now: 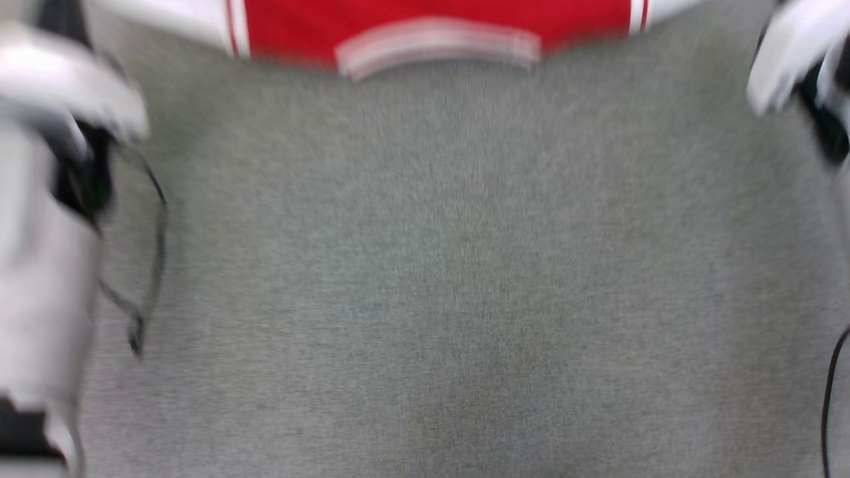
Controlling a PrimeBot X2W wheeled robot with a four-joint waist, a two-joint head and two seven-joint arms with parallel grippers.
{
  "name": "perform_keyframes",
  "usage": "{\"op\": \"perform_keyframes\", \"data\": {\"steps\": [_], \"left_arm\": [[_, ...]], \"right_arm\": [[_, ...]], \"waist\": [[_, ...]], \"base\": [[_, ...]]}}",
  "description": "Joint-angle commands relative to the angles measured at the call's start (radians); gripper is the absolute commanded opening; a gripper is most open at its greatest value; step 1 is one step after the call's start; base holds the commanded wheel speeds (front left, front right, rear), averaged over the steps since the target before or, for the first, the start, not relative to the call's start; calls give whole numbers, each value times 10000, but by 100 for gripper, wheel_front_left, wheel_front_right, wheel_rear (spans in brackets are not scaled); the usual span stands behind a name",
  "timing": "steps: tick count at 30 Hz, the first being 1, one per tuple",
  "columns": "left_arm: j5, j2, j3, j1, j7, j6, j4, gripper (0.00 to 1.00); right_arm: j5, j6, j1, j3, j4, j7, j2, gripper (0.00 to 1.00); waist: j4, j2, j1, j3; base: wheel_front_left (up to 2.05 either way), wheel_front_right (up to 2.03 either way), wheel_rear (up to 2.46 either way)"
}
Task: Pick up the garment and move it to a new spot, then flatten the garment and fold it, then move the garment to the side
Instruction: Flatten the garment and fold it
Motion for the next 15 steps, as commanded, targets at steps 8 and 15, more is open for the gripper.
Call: {"op": "perform_keyframes", "data": {"steps": [8,15], "left_arm": [[-482,-163,212,4613,-62,572,-1448,0],[-625,286,315,8274,673,2012,-4240,0]], "right_arm": [[775,-12,4527,-363,-1661,714,-460,0],[822,-13,8201,-1364,-4112,2049,-280,0]], "waist": [[387,0,0,-3119],[327,0,0,-4400]], "base": [[0,0,0],[0,0,0]]}}
